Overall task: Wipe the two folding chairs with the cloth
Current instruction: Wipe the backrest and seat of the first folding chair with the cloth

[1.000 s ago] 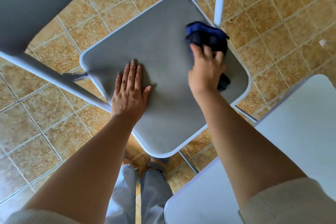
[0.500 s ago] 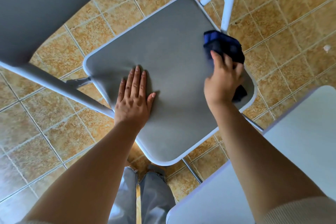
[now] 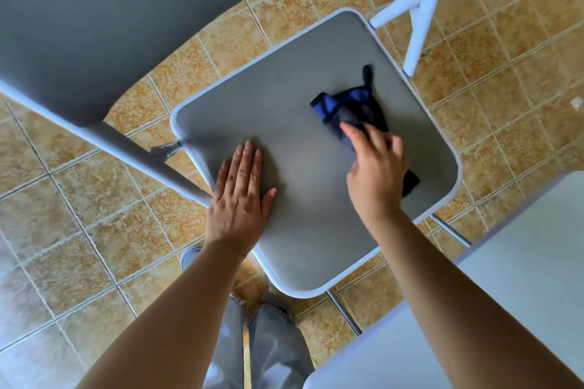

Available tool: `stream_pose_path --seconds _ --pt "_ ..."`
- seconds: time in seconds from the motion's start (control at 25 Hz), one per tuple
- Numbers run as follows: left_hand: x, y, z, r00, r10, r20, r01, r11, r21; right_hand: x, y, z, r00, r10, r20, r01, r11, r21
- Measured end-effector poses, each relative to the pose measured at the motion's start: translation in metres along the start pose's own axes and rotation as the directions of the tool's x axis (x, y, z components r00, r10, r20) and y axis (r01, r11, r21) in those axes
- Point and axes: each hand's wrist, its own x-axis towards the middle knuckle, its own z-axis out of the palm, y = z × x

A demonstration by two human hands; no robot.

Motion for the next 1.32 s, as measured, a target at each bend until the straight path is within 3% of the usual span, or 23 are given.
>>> stream_pose_path --seconds 0.08,0.16,0.28,0.36,0.52,0.6,0.76,0.84,0.96,1.12,1.2,1.32 --pt "-0.003 -0.003 -0.001 1.000 0.007 -0.008 -0.007 1.000 0.001 0.047 -0.013 -0.001 0.983 0.180 -0.025 -0.180 0.984 0.014" --pt "-0.003 -0.004 0.000 1.000 0.008 -0.015 -0.008 1.000 0.004 0.093 -0.038 0.005 0.979 0.201 -0.009 -0.201 0.979 -0.015" --pt "-0.003 -0.006 0.001 1.000 0.012 -0.019 -0.012 1.000 0.003 0.114 -0.085 0.018 0.997 -0.037 0.068 0.040 0.998 -0.045" --pt "-0.004 -0.007 0.001 1.000 0.014 -0.018 -0.014 1.000 0.001 0.094 -0.104 0.024 0.971 -0.215 0.102 0.218 0.976 -0.020" --pt "-0.006 -0.011 -0.002 0.998 0.041 -0.037 -0.041 0.999 -0.001 0.034 -0.074 0.025 0.919 -0.390 0.058 0.393 0.919 -0.043" --pt "-0.006 -0.013 -0.001 0.998 0.046 -0.043 -0.046 0.999 -0.009 0.021 -0.043 0.019 0.950 -0.312 0.028 0.313 0.947 -0.077" --pt "-0.011 -0.013 -0.001 0.999 0.022 -0.025 -0.023 1.000 -0.013 0.054 -0.058 0.015 0.999 0.046 -0.011 -0.046 0.999 -0.009" --pt "-0.013 -0.013 -0.001 1.000 0.009 -0.006 -0.010 1.000 -0.016 0.068 -0.091 0.021 0.999 -0.027 0.025 0.028 0.999 -0.034" --pt "-0.019 -0.016 -0.005 1.000 -0.026 0.013 0.026 0.999 -0.029 0.054 -0.120 0.029 0.962 -0.261 0.085 0.264 0.964 -0.022" --pt "-0.022 -0.017 -0.011 0.998 -0.054 0.040 0.056 0.997 -0.061 -0.017 -0.091 0.028 0.895 -0.439 0.079 0.444 0.893 -0.069" --pt "-0.021 -0.016 -0.012 0.995 -0.081 0.055 0.085 0.993 -0.087 -0.052 -0.055 0.022 0.875 -0.475 0.095 0.484 0.866 -0.127" --pt "-0.021 -0.015 -0.012 0.994 -0.081 0.072 0.087 0.992 -0.091 -0.068 0.004 0.008 0.923 -0.383 0.045 0.384 0.907 -0.172"
